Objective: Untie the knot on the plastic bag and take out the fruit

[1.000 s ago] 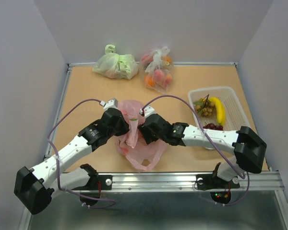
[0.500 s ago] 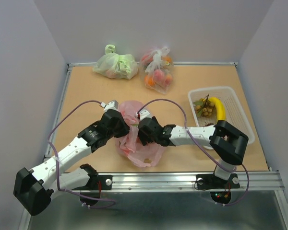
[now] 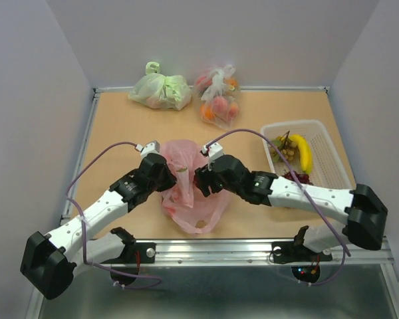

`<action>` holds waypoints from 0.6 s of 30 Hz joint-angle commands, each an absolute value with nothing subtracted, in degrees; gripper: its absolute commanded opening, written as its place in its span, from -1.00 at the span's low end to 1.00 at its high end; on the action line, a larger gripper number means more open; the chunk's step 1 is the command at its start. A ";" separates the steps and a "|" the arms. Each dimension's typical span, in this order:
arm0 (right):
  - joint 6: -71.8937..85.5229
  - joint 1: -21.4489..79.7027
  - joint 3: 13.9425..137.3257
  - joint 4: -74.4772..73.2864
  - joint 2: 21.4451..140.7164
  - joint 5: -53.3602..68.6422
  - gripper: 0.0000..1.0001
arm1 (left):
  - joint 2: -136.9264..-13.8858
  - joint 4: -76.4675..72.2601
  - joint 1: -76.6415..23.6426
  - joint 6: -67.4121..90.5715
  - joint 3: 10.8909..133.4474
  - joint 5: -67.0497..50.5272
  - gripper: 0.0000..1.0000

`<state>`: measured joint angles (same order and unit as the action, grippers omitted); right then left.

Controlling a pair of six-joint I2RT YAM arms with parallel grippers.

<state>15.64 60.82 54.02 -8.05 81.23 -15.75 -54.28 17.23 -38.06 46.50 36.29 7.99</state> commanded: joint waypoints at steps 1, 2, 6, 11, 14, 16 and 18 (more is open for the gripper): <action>13.80 60.73 54.49 -12.90 73.66 -11.60 -0.60 | -55.89 13.63 -35.25 43.77 36.21 8.70 -1.00; 13.71 60.73 54.93 -14.31 72.26 -12.73 -0.60 | -56.16 13.54 -34.46 43.42 36.21 8.27 -1.00; 13.80 59.07 56.95 -21.78 67.16 -25.98 -0.60 | -56.95 13.27 -31.30 41.40 37.00 6.68 -1.00; 16.35 48.98 56.52 -29.44 60.22 -39.46 -0.58 | -56.78 13.88 -30.94 40.52 38.06 5.54 -1.00; 16.26 38.43 55.20 -30.76 56.35 -40.95 -0.53 | -55.99 14.59 -30.94 40.17 38.32 5.19 -1.00; 15.74 31.05 54.67 -30.85 55.20 -41.48 -0.51 | -55.64 14.94 -30.85 39.90 38.32 5.10 -1.00; 15.03 23.34 54.32 -30.85 55.46 -39.74 -0.51 | -55.11 15.55 -30.85 39.64 38.50 4.75 -1.00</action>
